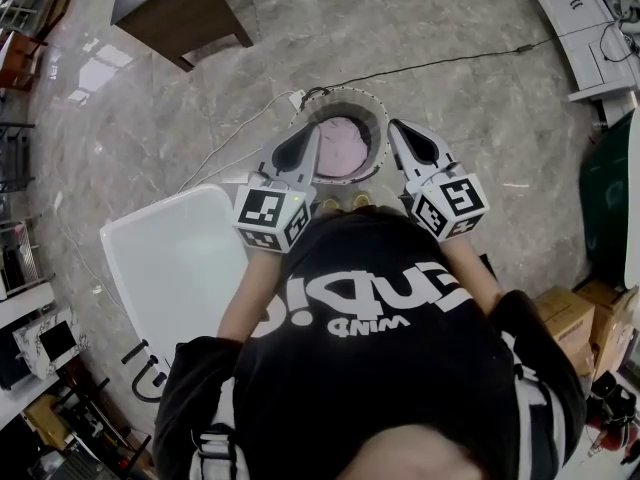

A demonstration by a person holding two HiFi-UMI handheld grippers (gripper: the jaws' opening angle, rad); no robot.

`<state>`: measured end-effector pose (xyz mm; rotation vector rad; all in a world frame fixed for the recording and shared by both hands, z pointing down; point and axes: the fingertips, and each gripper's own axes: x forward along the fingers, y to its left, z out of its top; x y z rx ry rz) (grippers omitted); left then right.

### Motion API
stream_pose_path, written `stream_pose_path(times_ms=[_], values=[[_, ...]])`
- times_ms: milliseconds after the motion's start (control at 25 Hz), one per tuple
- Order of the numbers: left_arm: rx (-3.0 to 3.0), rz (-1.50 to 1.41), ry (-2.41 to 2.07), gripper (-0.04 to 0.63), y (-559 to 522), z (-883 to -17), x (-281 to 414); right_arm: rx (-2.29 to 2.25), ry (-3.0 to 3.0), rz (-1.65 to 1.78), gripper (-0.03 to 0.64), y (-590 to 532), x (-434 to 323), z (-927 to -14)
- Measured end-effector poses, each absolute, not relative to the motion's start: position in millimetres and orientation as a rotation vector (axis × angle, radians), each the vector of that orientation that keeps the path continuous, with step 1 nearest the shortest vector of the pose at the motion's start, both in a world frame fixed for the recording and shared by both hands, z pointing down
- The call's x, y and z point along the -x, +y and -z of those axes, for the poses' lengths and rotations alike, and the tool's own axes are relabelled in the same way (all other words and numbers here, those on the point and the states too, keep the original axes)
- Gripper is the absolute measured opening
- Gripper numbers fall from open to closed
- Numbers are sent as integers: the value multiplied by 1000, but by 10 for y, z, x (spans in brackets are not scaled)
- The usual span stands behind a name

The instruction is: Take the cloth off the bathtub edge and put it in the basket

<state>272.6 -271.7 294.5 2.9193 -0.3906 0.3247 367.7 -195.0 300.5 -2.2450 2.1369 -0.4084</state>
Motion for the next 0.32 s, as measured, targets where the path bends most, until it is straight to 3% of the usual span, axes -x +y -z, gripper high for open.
stream_pose_path(times_ms=[320], values=[[-2913, -330, -400, 15, -2739, -3016, -2714, 2241, 2150, 408, 11, -1979, -3664, -3043]])
